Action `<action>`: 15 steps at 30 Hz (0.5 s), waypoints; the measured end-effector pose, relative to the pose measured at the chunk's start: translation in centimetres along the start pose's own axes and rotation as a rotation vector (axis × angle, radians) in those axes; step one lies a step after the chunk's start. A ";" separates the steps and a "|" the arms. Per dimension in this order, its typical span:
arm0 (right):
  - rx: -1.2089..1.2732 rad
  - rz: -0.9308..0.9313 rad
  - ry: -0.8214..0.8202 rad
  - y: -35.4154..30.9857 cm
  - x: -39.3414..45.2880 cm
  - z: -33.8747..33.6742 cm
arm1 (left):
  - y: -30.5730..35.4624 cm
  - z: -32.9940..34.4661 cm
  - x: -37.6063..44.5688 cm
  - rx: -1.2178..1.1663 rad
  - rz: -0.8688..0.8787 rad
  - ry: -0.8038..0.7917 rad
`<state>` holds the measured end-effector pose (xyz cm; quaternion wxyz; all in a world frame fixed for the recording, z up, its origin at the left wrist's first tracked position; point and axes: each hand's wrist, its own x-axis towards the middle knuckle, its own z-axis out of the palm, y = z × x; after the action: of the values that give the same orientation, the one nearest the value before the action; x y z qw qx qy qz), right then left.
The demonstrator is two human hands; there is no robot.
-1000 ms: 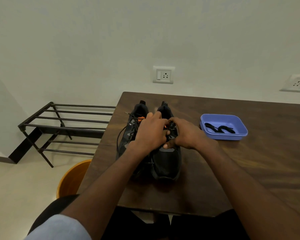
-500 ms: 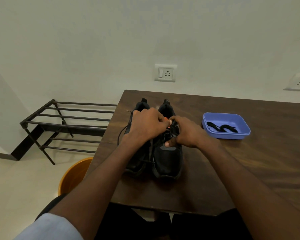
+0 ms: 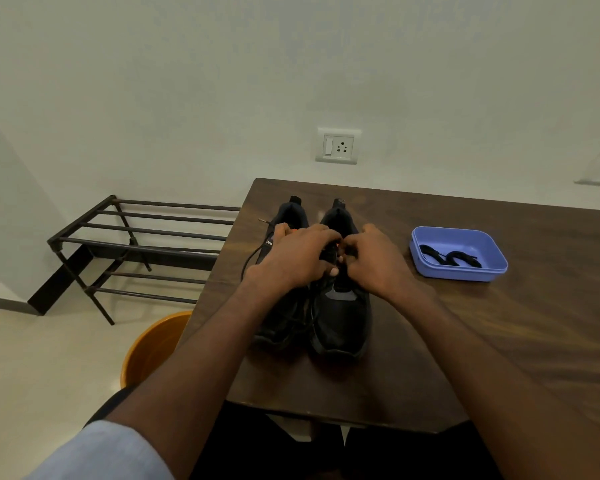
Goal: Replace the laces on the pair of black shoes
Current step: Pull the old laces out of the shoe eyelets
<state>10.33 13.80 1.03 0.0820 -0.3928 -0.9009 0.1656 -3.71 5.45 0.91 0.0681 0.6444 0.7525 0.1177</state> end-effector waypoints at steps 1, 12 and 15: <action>0.021 0.015 0.037 -0.2 0.0 0.0 | 0.0 0.0 0.0 -0.030 -0.009 0.000; 0.185 0.146 0.164 1.2 0.4 -0.1 | 0.2 -0.1 0.3 -0.280 -0.109 -0.066; -0.032 -0.031 0.113 0.3 0.2 0.3 | 0.3 -0.1 0.3 -0.286 -0.102 -0.064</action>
<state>10.29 14.11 0.58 0.1292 -0.3887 -0.9034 0.1272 -3.49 5.74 1.05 0.1888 0.5925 0.7573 0.1995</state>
